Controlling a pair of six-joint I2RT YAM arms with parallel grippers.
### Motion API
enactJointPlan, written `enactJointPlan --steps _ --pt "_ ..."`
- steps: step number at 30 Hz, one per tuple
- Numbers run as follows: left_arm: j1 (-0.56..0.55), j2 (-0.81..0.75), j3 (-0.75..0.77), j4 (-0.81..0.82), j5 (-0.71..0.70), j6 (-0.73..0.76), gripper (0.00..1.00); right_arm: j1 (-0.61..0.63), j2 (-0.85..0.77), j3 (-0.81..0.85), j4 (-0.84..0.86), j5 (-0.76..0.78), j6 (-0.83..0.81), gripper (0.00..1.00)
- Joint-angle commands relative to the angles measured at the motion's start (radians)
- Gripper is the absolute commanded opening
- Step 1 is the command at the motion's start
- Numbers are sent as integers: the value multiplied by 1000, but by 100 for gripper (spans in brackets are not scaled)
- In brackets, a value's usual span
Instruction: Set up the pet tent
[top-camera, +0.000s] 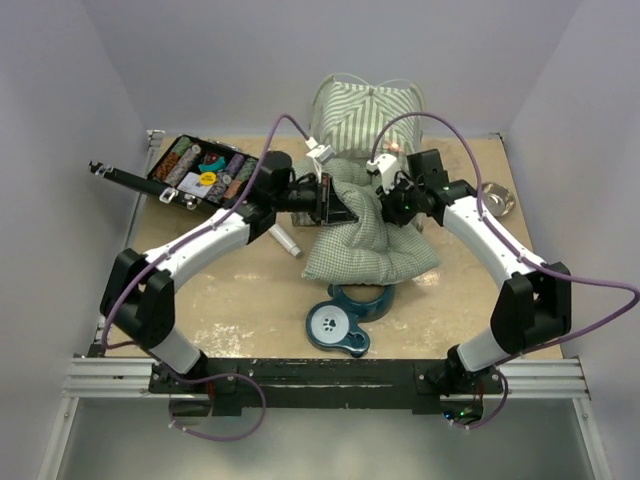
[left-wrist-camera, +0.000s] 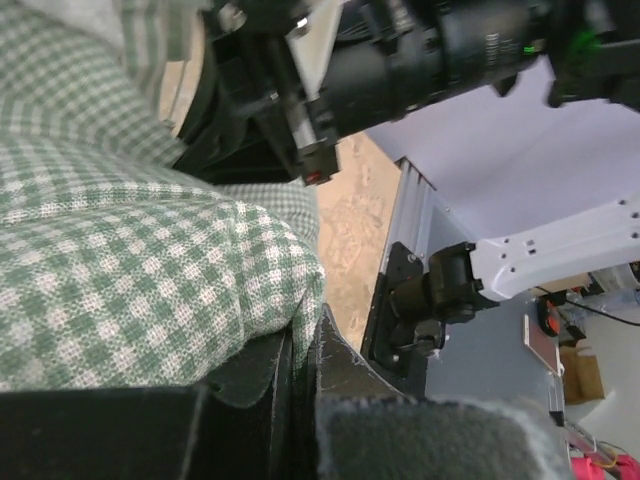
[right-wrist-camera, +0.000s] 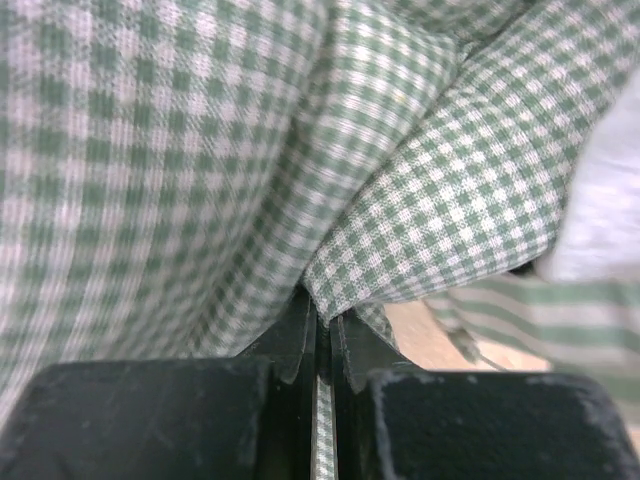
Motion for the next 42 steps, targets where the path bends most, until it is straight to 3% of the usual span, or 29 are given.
enactJointPlan --steps 1,7,15,20,22,23,26,31,34,37,42 --pt "-4 143 167 -204 4 152 0 -47 -14 35 86 63 75 0" --pt "-14 341 393 -426 16 316 0 -57 -39 26 72 33 98 0" --pt "121 472 440 -419 -188 270 0 -57 -47 -21 100 66 89 0" --pt "62 554 624 -543 -287 505 0 -57 7 23 143 47 118 0" --pt "34 553 660 -534 -286 537 8 -57 36 44 141 34 125 0" --pt "32 552 666 -526 -250 533 18 -57 48 49 138 29 127 0" --pt "48 498 610 -503 -196 527 41 -57 71 60 132 58 135 0" --pt "166 271 312 -290 -117 360 63 -60 70 51 138 112 153 0" --pt "216 110 168 -180 -129 320 63 -61 76 40 140 119 158 0" --pt "245 -5 67 -100 -256 317 61 -66 82 40 138 122 161 0" --pt "276 -12 5 -40 -412 313 61 -66 93 54 132 115 159 0"
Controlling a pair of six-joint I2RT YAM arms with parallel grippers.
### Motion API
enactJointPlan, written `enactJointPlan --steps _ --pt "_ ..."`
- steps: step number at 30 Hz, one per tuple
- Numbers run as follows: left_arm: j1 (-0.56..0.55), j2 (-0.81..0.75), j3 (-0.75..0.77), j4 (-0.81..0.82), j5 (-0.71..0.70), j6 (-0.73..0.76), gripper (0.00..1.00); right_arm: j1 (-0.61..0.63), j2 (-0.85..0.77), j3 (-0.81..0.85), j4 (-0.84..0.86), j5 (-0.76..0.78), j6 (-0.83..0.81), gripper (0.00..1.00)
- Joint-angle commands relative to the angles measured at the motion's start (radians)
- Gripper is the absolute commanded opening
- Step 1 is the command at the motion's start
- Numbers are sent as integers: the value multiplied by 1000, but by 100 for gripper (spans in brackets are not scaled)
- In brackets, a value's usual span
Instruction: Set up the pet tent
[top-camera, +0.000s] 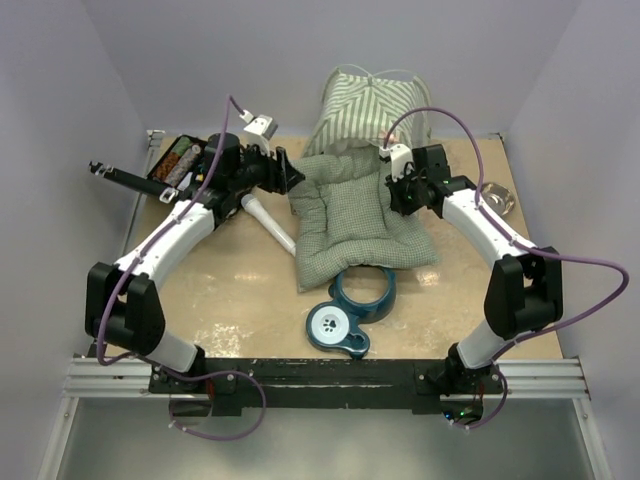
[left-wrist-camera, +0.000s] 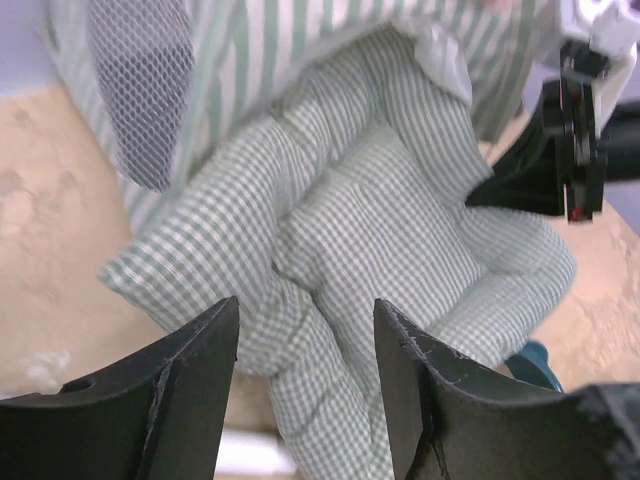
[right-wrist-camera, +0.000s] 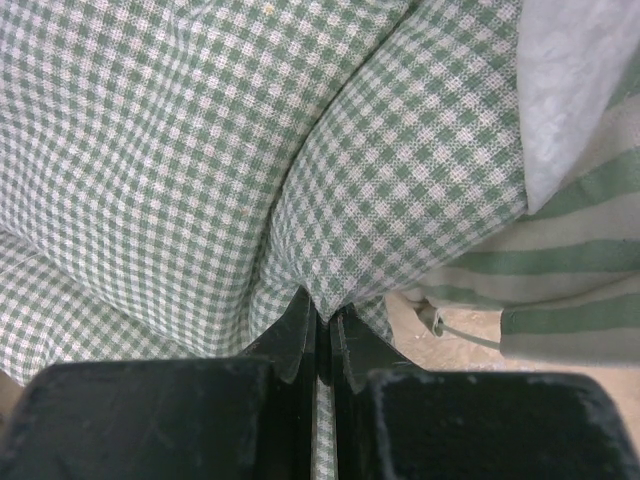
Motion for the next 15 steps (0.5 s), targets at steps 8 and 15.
enactJointPlan --steps 8,15 --pt "2 133 18 106 -346 -58 61 4 -1 50 4 -12 20 0" --pt "0 103 -134 382 -78 -133 40 4 -6 47 5 -13 13 0"
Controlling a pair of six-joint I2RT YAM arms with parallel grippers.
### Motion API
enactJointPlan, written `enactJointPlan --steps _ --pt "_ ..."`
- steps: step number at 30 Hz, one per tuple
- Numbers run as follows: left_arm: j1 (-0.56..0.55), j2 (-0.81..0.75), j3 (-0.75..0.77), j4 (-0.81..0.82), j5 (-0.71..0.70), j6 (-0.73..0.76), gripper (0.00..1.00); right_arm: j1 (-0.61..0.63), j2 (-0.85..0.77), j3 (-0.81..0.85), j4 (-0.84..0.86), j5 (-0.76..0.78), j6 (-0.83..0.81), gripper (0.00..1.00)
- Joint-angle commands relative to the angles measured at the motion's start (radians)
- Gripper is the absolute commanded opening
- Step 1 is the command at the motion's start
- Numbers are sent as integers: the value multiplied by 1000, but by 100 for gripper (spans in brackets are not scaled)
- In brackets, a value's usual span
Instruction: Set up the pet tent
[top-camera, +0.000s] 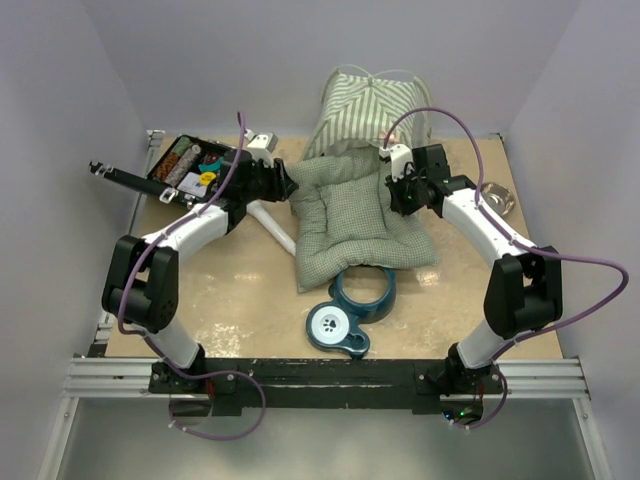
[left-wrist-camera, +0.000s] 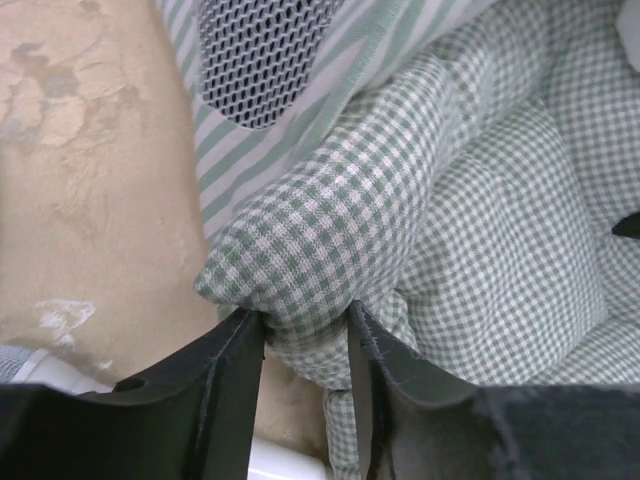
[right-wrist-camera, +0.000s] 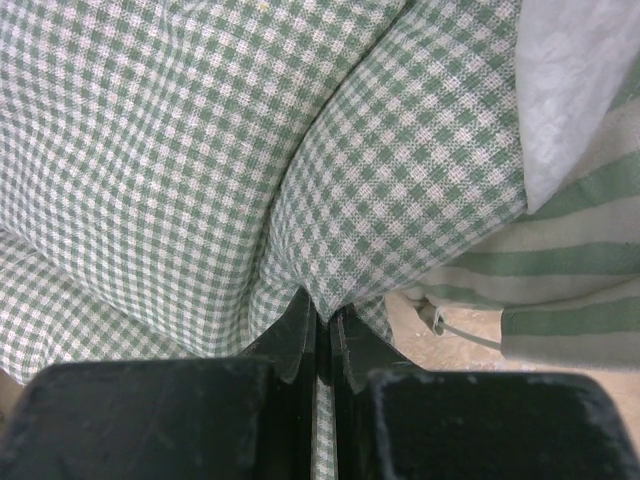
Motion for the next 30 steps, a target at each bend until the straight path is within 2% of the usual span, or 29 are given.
enactJointPlan --steps 1,5,6,9,12,15,20,25,28,30 --pt "-3 -18 -44 238 192 -74 39 4 -8 40 15 -15 12 0" --pt "-13 28 -1 266 180 -87 37 4 1 48 15 -19 14 0" --pt "-13 36 5 274 183 -84 32 4 5 50 15 -19 12 0" --pt "-27 44 23 292 214 -83 0 4 -6 47 19 -22 9 0" --pt "-104 48 97 233 243 -13 0 4 -8 40 19 -27 6 0" --pt "-193 69 147 187 168 50 0 4 -11 36 22 -28 6 0" --pt "-276 220 310 59 -129 170 0 4 -5 53 27 -25 1 0" --pt "-285 410 511 -27 -315 199 0 4 8 76 44 -7 20 0" --pt "-285 479 548 5 -346 261 0 4 5 73 62 18 32 0" --pt "-283 511 585 -8 -352 291 11 4 0 65 84 45 37 0"
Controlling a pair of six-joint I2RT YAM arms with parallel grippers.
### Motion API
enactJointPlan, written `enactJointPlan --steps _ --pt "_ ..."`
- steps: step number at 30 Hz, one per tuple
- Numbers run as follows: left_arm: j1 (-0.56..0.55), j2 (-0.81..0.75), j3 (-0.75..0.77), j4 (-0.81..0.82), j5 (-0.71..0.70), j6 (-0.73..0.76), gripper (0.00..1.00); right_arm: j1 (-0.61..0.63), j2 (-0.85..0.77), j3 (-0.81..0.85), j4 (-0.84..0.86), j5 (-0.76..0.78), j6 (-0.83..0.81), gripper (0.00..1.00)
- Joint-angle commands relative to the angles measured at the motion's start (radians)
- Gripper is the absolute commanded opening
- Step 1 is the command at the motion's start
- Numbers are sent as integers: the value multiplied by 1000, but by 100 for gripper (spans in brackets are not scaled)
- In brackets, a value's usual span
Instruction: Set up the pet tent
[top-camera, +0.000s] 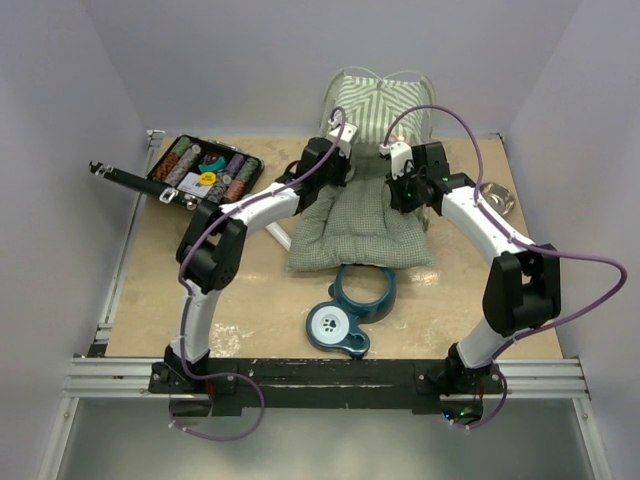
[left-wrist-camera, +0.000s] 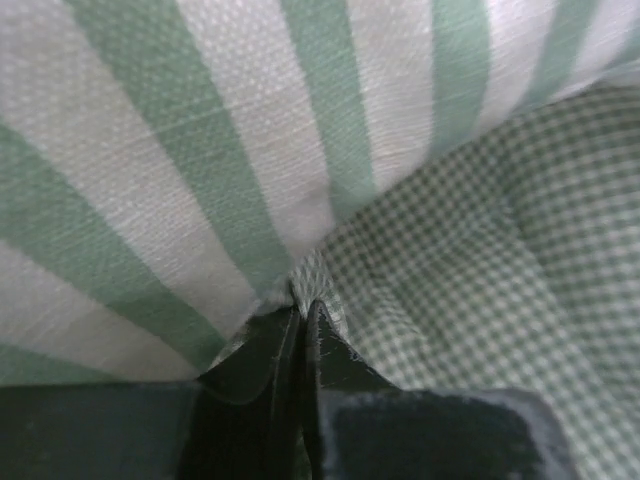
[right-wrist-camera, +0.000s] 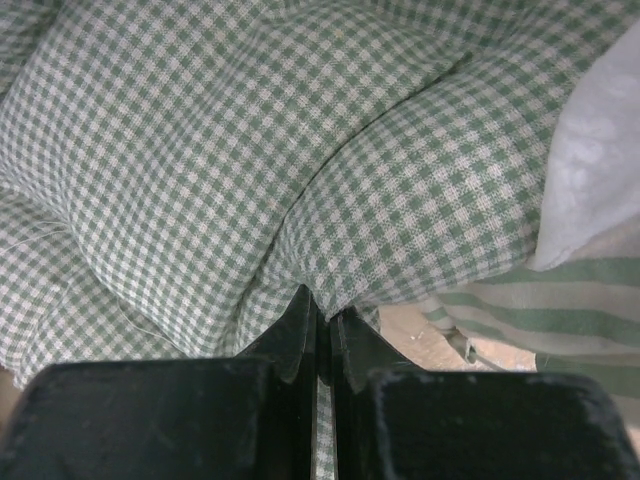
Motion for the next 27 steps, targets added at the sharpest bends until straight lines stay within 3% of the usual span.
enactJointPlan --steps 1,4,6,8,13,16,21,27 --pt "4 59 76 -48 -94 110 18 3 -13 38 97 49 31 0" --pt "10 30 95 -57 -74 129 46 4 -1 41 112 97 43 0" --pt "30 -28 89 -77 74 129 64 3 8 58 85 79 34 7" --pt "41 -120 5 -55 168 165 70 3 -9 60 63 44 23 15" --pt "67 -338 -155 -77 331 167 76 4 -78 44 8 2 8 39" --pt "97 -431 -226 -119 411 86 76 3 -115 40 -41 -29 2 55" --pt "180 -569 -388 -169 414 -63 76 -9 -174 32 -127 -72 0 80" --pt "200 -694 -604 -280 388 -80 78 -120 -240 3 -251 -64 -37 85"
